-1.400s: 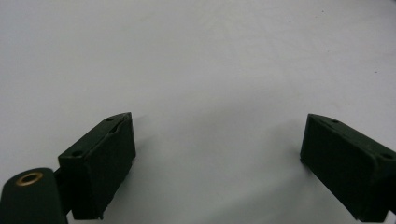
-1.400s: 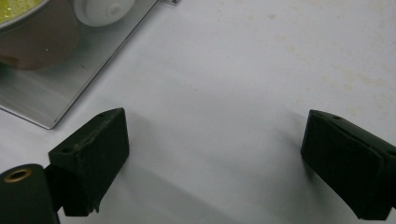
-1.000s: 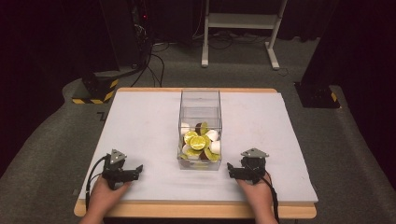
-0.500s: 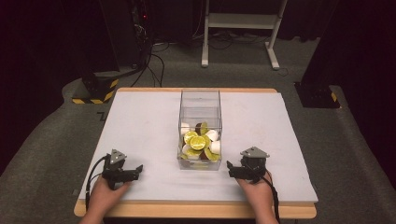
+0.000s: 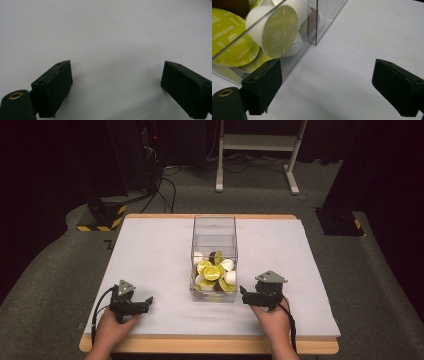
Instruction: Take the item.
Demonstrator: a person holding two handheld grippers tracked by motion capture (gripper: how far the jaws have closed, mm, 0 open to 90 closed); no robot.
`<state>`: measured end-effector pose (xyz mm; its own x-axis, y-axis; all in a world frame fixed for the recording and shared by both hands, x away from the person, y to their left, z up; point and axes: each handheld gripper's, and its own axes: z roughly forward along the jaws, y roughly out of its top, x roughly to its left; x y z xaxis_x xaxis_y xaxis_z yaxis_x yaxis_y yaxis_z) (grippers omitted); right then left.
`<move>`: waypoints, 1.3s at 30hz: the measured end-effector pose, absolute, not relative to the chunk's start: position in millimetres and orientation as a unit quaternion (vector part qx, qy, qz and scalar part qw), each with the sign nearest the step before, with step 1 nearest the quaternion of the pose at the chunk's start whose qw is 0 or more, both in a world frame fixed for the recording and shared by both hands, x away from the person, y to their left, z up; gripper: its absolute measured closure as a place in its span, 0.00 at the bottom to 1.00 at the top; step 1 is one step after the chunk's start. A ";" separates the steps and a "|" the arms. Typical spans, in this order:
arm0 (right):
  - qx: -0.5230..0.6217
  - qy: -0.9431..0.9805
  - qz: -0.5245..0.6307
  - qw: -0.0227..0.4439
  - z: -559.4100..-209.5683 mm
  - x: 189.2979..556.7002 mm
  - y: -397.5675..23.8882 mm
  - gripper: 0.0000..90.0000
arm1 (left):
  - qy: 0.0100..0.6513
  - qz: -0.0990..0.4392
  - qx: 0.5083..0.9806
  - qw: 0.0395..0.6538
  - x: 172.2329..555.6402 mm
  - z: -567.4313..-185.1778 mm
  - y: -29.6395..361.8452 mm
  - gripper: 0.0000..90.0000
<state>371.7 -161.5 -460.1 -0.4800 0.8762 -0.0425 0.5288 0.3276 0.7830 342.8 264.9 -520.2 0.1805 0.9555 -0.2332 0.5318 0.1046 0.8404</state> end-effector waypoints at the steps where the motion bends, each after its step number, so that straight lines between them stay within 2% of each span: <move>1: 0.452 0.779 0.365 0.237 -458.8 371.6 -161.3 0.11 | 0.595 0.237 0.625 0.446 342.8 -520.2 264.8 0.11; 39: 0.419 0.767 0.424 0.237 -420.9 366.7 -153.5 0.14 | 0.595 0.237 0.626 0.446 342.8 -520.1 264.9 0.11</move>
<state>366.7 -153.5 -420.9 -0.5363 0.8440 -0.0083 0.4424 0.2895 0.8488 342.8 264.9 -520.1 0.1804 0.9556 -0.2331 0.5327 0.1043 0.8398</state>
